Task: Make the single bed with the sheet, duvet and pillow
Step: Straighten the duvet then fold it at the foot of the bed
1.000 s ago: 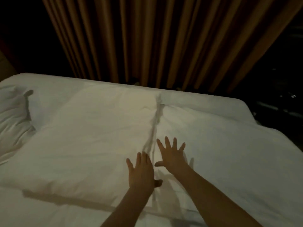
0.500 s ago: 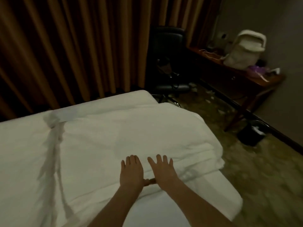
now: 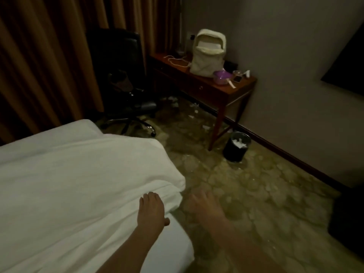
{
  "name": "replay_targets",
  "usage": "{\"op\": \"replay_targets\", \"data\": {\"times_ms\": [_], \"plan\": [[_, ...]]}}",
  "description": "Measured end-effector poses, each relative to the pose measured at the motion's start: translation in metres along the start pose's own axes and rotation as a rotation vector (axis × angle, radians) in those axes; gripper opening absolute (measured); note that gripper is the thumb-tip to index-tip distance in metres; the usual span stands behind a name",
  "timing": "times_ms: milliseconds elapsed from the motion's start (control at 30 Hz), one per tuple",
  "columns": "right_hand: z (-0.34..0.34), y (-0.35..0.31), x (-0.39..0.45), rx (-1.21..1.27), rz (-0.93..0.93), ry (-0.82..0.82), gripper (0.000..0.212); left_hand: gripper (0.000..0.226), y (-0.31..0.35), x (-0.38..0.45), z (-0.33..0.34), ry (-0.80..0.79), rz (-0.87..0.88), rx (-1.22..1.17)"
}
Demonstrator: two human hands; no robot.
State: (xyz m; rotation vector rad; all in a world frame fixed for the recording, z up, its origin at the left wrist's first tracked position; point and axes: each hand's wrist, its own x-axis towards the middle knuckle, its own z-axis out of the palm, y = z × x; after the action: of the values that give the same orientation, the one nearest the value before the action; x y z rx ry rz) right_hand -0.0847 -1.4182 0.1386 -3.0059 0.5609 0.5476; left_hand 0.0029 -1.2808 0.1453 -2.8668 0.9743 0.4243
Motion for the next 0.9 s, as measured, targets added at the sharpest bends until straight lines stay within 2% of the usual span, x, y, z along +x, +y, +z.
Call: {"op": "replay_targets", "data": {"times_ms": [167, 300, 333, 467, 667, 900], "plan": [[-0.005, 0.094, 0.022, 0.044, 0.059, -0.027, 0.071, 0.070, 0.078, 0.065, -0.012, 0.034, 0.005, -0.064], [-0.024, 0.135, 0.081, 0.028, -0.029, -0.113, 0.073, 0.068, 0.109, 0.126, -0.011, -0.040, -0.005, -0.023], [-0.032, 0.140, 0.102, 0.002, -0.066, -0.120, 0.073, 0.064, 0.112, 0.145, -0.009, 0.017, -0.029, -0.034], [-0.067, 0.158, 0.193, -0.104, -0.220, -0.115, 0.062, 0.059, 0.117, 0.216, -0.017, 0.093, -0.146, -0.103], [-0.127, 0.149, 0.288, -0.222, -0.447, -0.091, 0.070, 0.059, 0.104, 0.290, -0.041, 0.074, -0.340, -0.103], [-0.149, 0.131, 0.412, -0.336, -0.710, -0.116, 0.075, 0.053, 0.074, 0.362, -0.057, -0.012, -0.637, -0.214]]}}
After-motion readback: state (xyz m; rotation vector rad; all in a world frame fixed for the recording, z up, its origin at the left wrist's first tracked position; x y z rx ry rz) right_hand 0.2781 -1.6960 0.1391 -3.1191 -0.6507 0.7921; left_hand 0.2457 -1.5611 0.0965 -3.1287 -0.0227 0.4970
